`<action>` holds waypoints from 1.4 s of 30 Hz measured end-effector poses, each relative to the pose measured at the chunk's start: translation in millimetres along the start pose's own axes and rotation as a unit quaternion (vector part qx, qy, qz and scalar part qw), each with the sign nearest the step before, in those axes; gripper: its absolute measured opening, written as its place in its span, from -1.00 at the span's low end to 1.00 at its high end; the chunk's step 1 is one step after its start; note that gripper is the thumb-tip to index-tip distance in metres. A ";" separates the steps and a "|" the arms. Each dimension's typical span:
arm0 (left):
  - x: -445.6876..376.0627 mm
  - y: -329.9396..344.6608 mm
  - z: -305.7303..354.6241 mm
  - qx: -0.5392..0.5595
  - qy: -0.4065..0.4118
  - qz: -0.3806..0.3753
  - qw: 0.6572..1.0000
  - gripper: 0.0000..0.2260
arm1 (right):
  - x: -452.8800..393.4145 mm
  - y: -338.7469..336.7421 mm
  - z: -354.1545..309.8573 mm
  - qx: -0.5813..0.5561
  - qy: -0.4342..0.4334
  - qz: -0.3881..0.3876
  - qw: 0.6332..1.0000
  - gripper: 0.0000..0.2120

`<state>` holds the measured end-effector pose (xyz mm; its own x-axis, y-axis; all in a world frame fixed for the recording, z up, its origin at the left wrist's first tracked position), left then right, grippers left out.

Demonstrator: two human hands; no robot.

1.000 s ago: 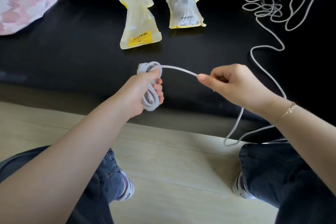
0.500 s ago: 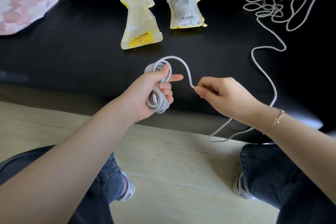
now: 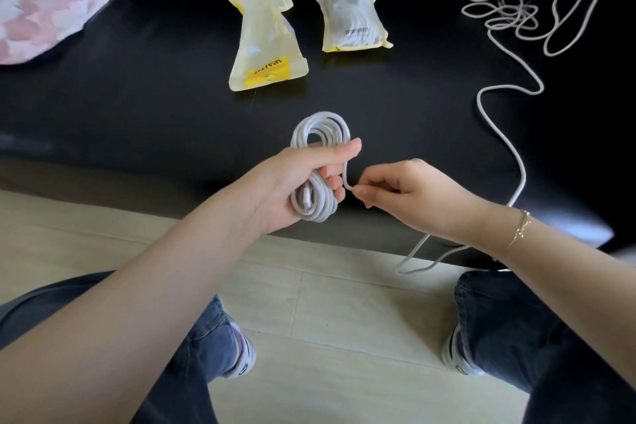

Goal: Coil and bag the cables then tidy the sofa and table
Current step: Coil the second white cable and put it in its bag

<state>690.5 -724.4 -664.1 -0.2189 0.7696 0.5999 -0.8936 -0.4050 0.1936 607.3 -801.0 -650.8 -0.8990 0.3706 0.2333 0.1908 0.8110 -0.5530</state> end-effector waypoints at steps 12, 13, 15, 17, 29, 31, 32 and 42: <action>-6.2 -14.0 -5.0 0.225 -0.019 0.018 0.974 -0.85 | -1.6 3.9 1.7 -0.039 0.025 -0.020 0.999 -0.71; -6.4 -12.6 -4.8 0.240 -0.019 0.010 0.971 -0.85 | -1.3 5.7 3.2 -0.059 0.037 -0.027 0.997 -0.69; -7.3 -16.8 -6.2 0.233 -0.021 0.024 0.972 -0.85 | 0.4 12.8 6.5 -0.115 0.072 -0.064 0.989 -0.63; -9.0 -26.9 -7.7 0.211 -0.020 0.066 0.975 -0.85 | 3.4 22.3 6.3 -0.182 0.100 -0.114 0.971 -0.59; 5.3 -81.3 22.3 -0.120 0.048 0.288 0.949 -0.84 | 8.5 -10.4 10.4 -0.208 0.136 -0.148 0.957 -0.66; 8.5 -89.6 29.0 -0.190 0.067 0.327 0.923 -0.80 | 8.6 -19.5 18.9 -0.201 0.153 -0.119 0.960 -0.68; 8.5 -89.0 30.2 -0.205 0.074 0.324 0.921 -0.78 | 7.3 -23.4 20.3 -0.203 0.148 -0.098 0.963 -0.69; -11.0 -35.1 9.7 -0.167 0.064 0.099 0.979 -0.88 | 1.0 -32.0 7.5 -0.165 0.068 -0.024 0.984 -0.71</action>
<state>728.1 -723.4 -670.0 -0.4293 0.7562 0.4939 -0.9022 -0.3847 -0.1952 597.3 -830.0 -638.8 -0.8539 0.3664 0.3698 0.2864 0.9238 -0.2539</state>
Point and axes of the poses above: each hand's wrist, its own x-axis away from the middle knuckle, its own y-axis out of the palm, z = x × y, the point moved 9 cm from there along -x, towards the middle knuckle, and after that the axes turned 13 degrees about -x, right-handed, at the moved point
